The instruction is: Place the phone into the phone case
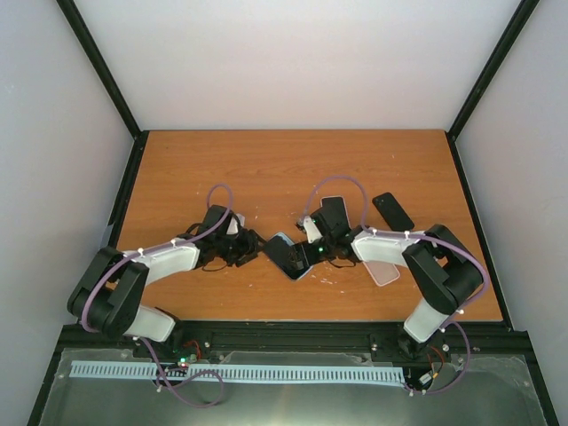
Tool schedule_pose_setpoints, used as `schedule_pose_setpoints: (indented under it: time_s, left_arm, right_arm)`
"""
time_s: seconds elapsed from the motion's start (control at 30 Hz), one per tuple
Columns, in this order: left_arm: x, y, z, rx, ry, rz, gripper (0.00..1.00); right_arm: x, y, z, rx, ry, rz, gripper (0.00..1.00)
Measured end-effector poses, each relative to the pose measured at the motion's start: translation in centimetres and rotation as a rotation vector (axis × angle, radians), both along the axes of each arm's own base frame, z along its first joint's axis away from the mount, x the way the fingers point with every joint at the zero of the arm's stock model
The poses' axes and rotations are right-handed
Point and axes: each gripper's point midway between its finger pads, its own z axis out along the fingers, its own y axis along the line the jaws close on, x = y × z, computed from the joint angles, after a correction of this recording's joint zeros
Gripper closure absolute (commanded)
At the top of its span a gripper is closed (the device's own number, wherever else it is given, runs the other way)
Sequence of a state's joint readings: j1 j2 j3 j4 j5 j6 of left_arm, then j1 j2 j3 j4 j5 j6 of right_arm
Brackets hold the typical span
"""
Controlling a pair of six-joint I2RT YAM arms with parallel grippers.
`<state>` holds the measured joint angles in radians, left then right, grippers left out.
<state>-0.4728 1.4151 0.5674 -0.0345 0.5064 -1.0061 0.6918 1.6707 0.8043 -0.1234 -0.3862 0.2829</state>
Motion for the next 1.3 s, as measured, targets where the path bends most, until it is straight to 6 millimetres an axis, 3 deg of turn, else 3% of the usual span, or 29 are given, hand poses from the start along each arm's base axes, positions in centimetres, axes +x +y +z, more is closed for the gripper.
schedule_pose_setpoints:
  time_s: [0.2, 0.43, 0.63, 0.9, 1.3]
  left_arm:
    - [-0.2, 0.2, -0.4, 0.015, 0.008, -0.004, 0.51]
    - [-0.8, 0.5, -0.7, 0.02, 0.012, -0.009, 0.53]
    - [-1.1, 0.7, -1.8, 0.042, 0.04, -0.015, 0.64]
    - [-1.2, 1.1, -2.4, 0.081, 0.035, -0.022, 0.79]
    - [-0.7, 0.9, -2.7, 0.082, 0.018, -0.024, 0.96]
  right_arm:
    - [-2.7, 1.1, 0.2, 0.088, 0.11, -0.046, 0.28]
    - [-5.8, 3.6, 0.3, 0.139, 0.192, -0.041, 0.49]
    - [-4.0, 2.4, -0.2, 0.089, 0.155, -0.171, 0.63]
    - [-1.7, 2.3, 0.1, 0.113, 0.12, -0.263, 0.69]
    - [-0.9, 3.8, -0.7, 0.173, 0.153, -0.269, 0.7]
